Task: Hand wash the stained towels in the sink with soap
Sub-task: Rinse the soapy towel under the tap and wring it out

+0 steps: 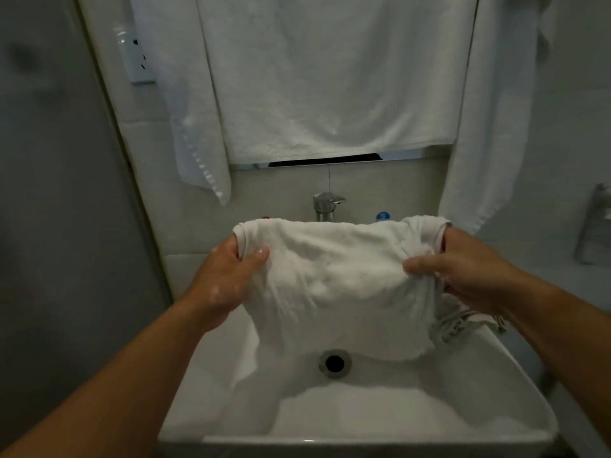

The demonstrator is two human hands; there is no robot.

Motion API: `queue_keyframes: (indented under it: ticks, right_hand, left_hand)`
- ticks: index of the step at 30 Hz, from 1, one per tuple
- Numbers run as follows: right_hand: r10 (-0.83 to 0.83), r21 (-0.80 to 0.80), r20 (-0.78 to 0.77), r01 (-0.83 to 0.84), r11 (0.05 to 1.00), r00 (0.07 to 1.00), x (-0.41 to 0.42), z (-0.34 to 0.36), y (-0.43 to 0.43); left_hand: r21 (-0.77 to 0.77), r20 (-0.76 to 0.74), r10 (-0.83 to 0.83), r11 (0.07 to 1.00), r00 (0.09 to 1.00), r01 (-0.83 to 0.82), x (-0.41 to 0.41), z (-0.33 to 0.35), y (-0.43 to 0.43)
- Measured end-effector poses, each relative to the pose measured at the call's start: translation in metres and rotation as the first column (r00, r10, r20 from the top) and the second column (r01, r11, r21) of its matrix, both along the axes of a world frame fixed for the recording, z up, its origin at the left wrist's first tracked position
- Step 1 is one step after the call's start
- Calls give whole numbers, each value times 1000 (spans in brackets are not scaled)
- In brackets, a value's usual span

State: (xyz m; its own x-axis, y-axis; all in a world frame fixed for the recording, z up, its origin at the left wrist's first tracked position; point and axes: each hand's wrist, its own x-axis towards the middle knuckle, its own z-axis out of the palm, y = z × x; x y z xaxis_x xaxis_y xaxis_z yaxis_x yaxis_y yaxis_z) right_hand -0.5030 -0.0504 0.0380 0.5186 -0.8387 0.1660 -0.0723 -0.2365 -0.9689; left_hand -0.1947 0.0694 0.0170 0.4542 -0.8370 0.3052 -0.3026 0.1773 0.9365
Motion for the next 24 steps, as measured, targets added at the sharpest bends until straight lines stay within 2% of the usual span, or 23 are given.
queue_keyframes:
  ticks: [1,3,6,8,10,12,14,15,17,19,21,24]
  right_hand:
    - [15,-10,-30,-15,1000,999,-4,3,-1]
    - [-6,44,-4,6,999,1000,-13,7,-6]
    - [-144,180,91,126,975,985,-19,2,-17]
    - [-236,234,150,197,952,960,-12,-2,-20]
    - [-278,249,172,231,940,945,-3,-6,-16]
    - [-248,250,177,200,947,952,8,-6,-6]
    - [-252,157,110,233,960,962,16,-6,0]
    - [-313,63,80,308,949,946,17,-5,-1]
    - [-506,-89,94,513,854,858,15,-4,-10]
    - [-599,-107,171,620,778,782,14,-1,-16]
    - [-594,-152,117,606,781,796,16,-1,-14]
    - [-549,-256,71,548,797,832,13,0,-10]
  left_hand:
    - [-23,81,128,992,989,-126,0,0,-1]
    - [-122,130,349,935,928,-334,-2,4,1]
    - [-237,116,436,885,892,-402,-8,12,6]
    - [-232,5,408,889,913,-396,-12,13,6]
    - [-205,-121,274,934,954,-294,-20,12,5]
    - [-164,-141,141,973,980,-164,-28,12,5]
    - [-148,-142,122,979,982,-143,-22,10,4]
    - [-149,-163,183,967,970,-207,-16,12,4]
    - [-135,-237,288,936,928,-325,-4,12,2]
    - [-96,-259,305,936,916,-339,-4,7,2]
    - [-61,-277,300,943,913,-328,-7,4,4]
    - [-76,-447,158,974,880,-213,0,7,8]
